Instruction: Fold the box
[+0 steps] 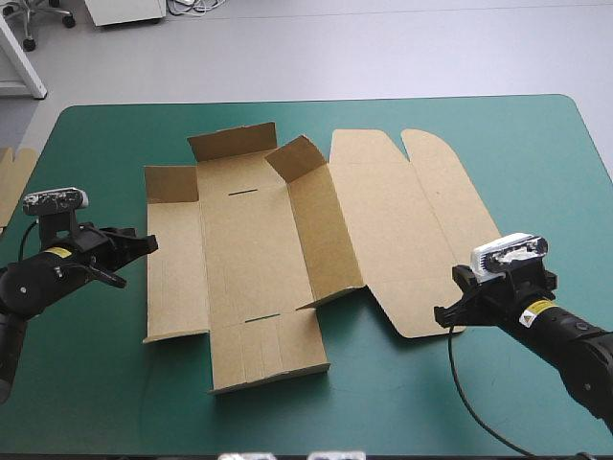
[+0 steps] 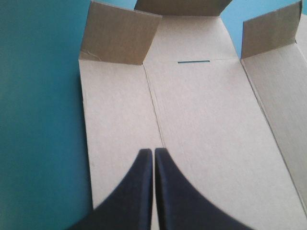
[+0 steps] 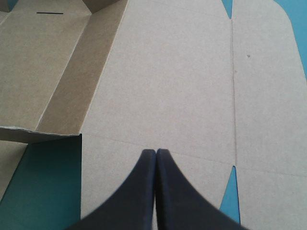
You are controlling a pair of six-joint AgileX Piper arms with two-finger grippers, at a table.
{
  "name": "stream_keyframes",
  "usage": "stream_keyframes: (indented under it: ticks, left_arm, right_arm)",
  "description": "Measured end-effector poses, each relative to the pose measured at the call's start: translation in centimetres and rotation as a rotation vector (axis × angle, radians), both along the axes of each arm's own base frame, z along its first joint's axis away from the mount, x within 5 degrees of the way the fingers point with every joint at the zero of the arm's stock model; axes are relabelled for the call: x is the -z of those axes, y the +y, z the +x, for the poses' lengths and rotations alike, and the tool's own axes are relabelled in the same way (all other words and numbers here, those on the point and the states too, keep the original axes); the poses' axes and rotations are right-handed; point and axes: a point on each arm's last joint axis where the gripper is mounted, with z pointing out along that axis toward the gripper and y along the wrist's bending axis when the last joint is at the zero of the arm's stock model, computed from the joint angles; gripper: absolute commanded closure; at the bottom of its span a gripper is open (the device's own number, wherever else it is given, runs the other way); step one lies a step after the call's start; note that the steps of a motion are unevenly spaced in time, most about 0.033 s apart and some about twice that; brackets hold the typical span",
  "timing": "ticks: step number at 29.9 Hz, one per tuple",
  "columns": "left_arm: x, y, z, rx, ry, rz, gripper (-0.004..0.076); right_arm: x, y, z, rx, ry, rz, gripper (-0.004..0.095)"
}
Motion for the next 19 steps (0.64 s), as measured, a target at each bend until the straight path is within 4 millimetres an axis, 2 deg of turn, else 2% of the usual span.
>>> stream_keyframes:
  ticks: [7, 10, 14, 16, 19]
  left_arm:
    - [2.1, 2.2, 2.1, -0.059, 0.107, -0.216, 0.0713]
    - [3.2, 2.9, 2.8, -0.036, 0.154, -0.284, 0.0713]
    - [5.5, 3.3, 3.8, 0.027, 0.281, -0.32, 0.0708]
    - [6.6, 3.5, 4.1, 0.043, 0.335, -0.316, 0.0685]
    - [7.3, 3.9, 4.3, 0.045, 0.369, -0.281, 0.0606]
  right_arm:
    - [0.5, 0.2, 0.6, 0.002, 0.031, -0.007, 0.0927]
    - [0.5, 0.2, 0.5, 0.002, 0.033, -0.007, 0.0927]
    - [0.6, 0.2, 0.5, 0.003, 0.04, -0.007, 0.0927]
    - [0.6, 0.2, 0.5, 0.003, 0.044, -0.007, 0.0927]
    - [0.7, 0.2, 0.4, 0.001, 0.055, -0.01, 0.0927]
